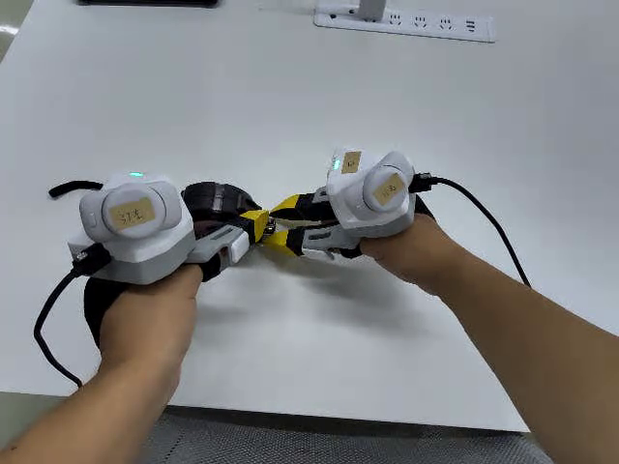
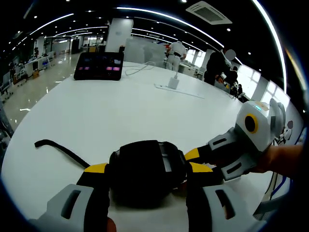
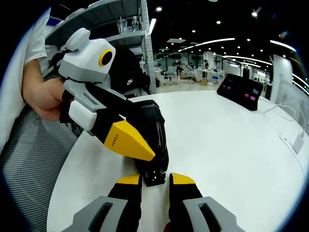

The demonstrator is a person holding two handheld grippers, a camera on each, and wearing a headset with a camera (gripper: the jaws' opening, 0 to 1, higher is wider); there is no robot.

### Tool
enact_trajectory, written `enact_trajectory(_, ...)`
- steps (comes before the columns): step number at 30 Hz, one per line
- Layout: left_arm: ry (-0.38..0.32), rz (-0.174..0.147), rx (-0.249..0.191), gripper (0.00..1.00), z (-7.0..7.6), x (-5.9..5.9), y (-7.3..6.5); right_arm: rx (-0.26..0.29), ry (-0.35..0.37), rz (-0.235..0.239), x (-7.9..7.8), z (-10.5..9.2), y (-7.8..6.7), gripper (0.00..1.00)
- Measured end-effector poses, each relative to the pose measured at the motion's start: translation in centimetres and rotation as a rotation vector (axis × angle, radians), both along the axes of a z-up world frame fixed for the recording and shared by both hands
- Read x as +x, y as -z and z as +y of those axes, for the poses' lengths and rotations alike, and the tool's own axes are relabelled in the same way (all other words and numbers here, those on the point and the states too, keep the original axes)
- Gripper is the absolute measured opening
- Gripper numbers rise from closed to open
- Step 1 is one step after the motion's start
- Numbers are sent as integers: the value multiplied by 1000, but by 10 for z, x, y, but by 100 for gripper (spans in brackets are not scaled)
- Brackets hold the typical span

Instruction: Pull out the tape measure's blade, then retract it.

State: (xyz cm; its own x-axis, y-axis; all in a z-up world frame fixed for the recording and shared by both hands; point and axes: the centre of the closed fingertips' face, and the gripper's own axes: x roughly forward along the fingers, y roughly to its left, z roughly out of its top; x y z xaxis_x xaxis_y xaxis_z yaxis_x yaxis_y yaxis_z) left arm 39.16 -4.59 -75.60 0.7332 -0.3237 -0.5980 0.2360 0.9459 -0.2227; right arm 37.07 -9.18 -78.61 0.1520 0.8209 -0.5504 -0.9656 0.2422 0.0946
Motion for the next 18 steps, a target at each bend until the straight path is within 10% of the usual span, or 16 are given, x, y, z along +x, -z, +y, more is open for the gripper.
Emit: enact_trajectory(18, 3, -14, -18, 64, 4, -3, -9, 4, 23, 19, -5, -7, -6, 25)
